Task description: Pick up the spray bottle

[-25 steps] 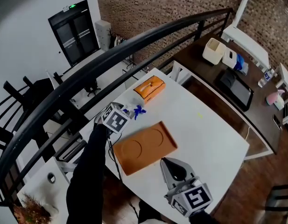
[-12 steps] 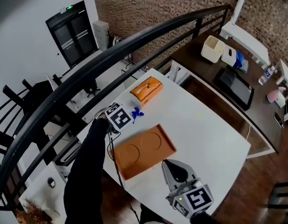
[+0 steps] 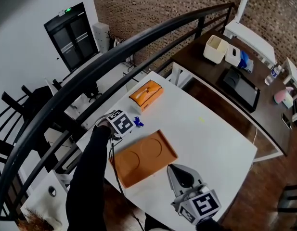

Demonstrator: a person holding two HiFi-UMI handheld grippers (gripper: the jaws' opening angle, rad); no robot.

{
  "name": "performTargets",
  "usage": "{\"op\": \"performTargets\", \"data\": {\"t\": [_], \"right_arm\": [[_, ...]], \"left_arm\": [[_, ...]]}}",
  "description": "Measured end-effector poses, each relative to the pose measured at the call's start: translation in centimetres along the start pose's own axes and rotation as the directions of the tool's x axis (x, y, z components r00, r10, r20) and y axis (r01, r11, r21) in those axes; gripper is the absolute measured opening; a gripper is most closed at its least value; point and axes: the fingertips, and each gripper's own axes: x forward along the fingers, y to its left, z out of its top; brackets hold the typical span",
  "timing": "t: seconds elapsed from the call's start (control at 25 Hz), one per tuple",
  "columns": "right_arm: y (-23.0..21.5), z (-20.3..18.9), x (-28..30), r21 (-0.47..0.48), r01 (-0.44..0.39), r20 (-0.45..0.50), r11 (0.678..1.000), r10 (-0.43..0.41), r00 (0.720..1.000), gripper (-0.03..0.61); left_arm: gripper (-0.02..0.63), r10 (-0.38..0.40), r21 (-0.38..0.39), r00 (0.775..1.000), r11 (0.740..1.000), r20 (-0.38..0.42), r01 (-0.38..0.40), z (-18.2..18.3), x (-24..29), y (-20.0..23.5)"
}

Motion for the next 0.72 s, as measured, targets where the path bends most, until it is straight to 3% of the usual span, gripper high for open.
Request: {"op": "performTargets", "data": {"t": [0.28,0.48,0.6,0.72], "right_arm": [[-0.5,1.2,-3.1,0.005,0.014,0.029,1.000,-0.014,0.999,-0.006],[0.4,3.3,-7.2,0.001,0.019,0.079,1.000,-0.020,0.997,-0.006],[1.0,4.4,-9.9,-0.009,0.016,0.105,1.000,-0.015,0.994,-0.006],[1.8,5.0,-13.1,-0.024,0.011,0.126,1.000,-0.008,0.992,-0.006]], "left_arm": [[0.179,0.084,-0.171,0.986,0.984,0.142,-0.059,0.4,-5.7,-1.2],[0.176,0.218,-0.210,0.956,0.962,0.196,-0.176,-0.4,-13.9,-3.6],[0.173,0.325,-0.247,0.919,0.931,0.225,-0.268,-1.3,-18.9,-4.7],[0.173,0.435,-0.314,0.853,0.885,0.290,-0.344,-1.7,-24.6,-6.7]]}}
